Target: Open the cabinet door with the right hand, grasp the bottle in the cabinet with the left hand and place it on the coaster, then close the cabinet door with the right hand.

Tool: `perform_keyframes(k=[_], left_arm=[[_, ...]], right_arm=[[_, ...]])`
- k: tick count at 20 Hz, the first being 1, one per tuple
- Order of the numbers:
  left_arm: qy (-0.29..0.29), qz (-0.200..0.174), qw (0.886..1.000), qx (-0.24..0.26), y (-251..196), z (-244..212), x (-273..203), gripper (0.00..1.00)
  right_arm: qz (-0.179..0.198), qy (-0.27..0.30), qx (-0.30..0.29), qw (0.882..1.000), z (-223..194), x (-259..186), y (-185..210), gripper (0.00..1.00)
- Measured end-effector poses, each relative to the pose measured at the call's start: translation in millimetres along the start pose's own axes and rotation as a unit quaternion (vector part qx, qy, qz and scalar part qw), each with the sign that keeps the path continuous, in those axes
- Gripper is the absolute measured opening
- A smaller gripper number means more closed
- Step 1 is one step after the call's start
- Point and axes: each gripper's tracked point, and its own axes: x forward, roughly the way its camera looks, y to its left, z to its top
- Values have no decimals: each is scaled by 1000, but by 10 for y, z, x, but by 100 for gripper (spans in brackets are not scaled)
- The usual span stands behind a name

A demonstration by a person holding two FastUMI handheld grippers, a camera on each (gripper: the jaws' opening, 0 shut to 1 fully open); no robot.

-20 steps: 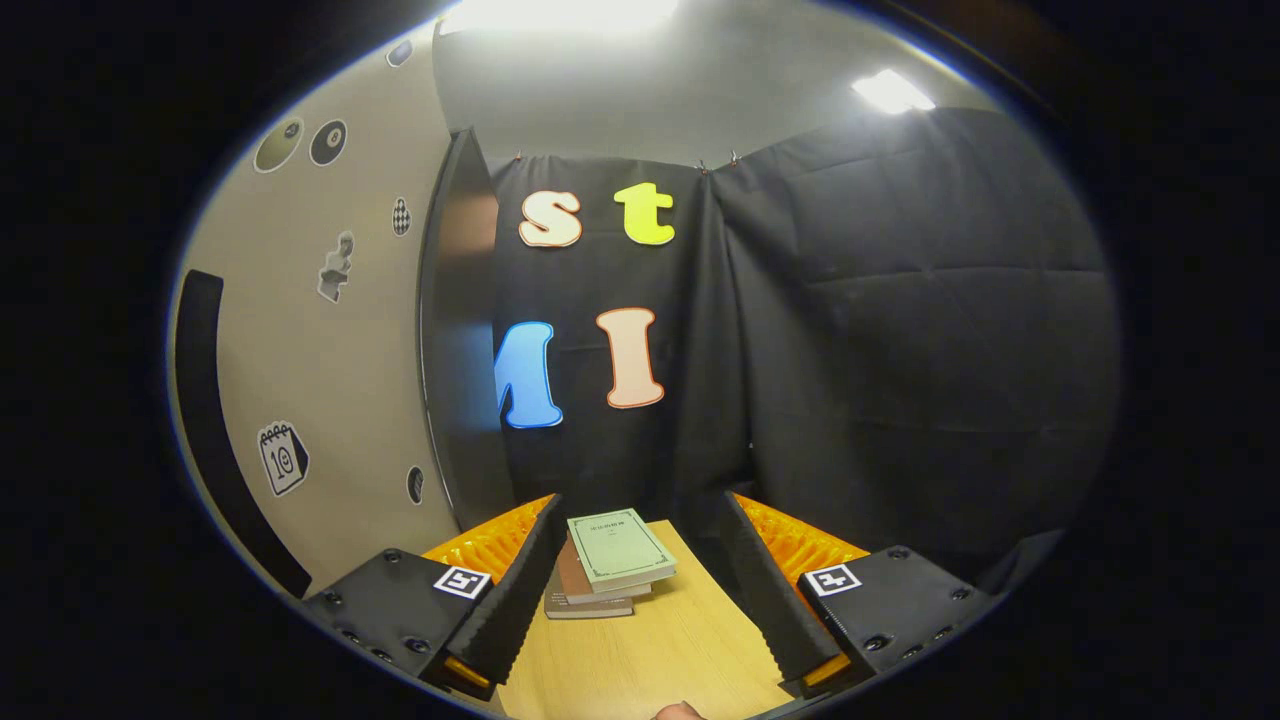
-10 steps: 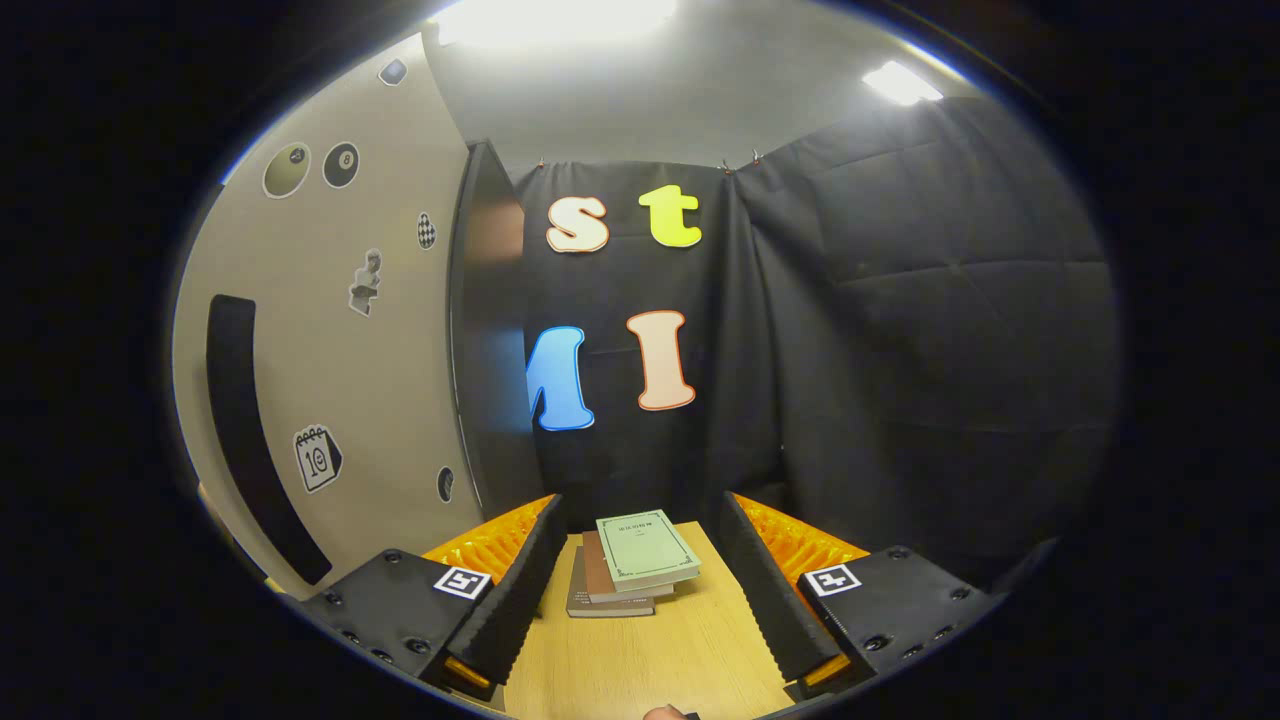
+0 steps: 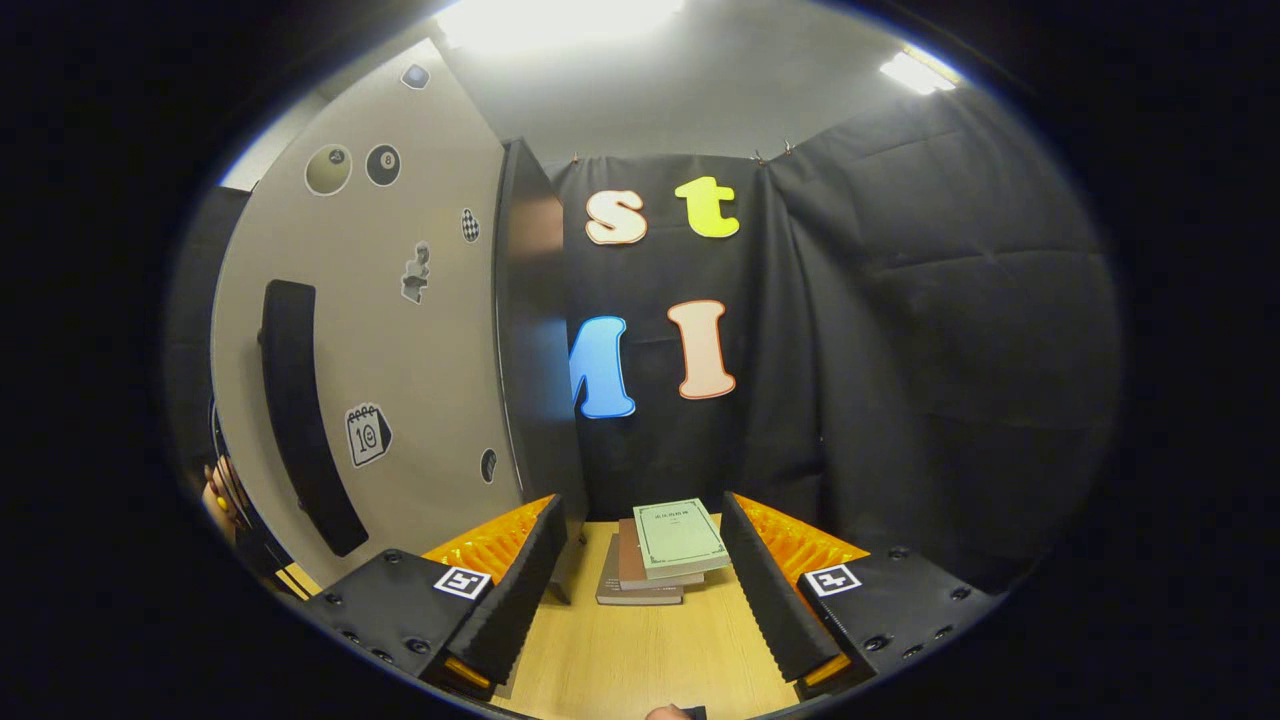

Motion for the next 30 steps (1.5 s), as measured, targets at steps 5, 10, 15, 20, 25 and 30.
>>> perform_keyframes(k=[5, 10, 15, 20, 25, 30], left_arm=[[12, 14, 1000, -1, 104, -366, -447, 60], [29, 34, 999, -14, 217, -815, -860, 60], [40, 50, 997, -35, 340, -1312, -1167, 63], [57, 64, 995, -55, 434, -1864, -1367, 63], [71, 71, 993, -65, 450, -2272, -1437, 63], [74, 77, 993, -50, 452, -2544, -1454, 63]], right_arm=[[14, 7, 22, 1000, -101, -56, 29, 98], [25, 17, 33, 999, -209, -61, 78, 98], [23, 16, 23, 999, -245, -54, 137, 98], [18, 23, 20, 999, -353, -49, 176, 98], [13, 40, 16, 999, -493, -86, 189, 98], [9, 46, 6, 999, -545, -143, 205, 98]])
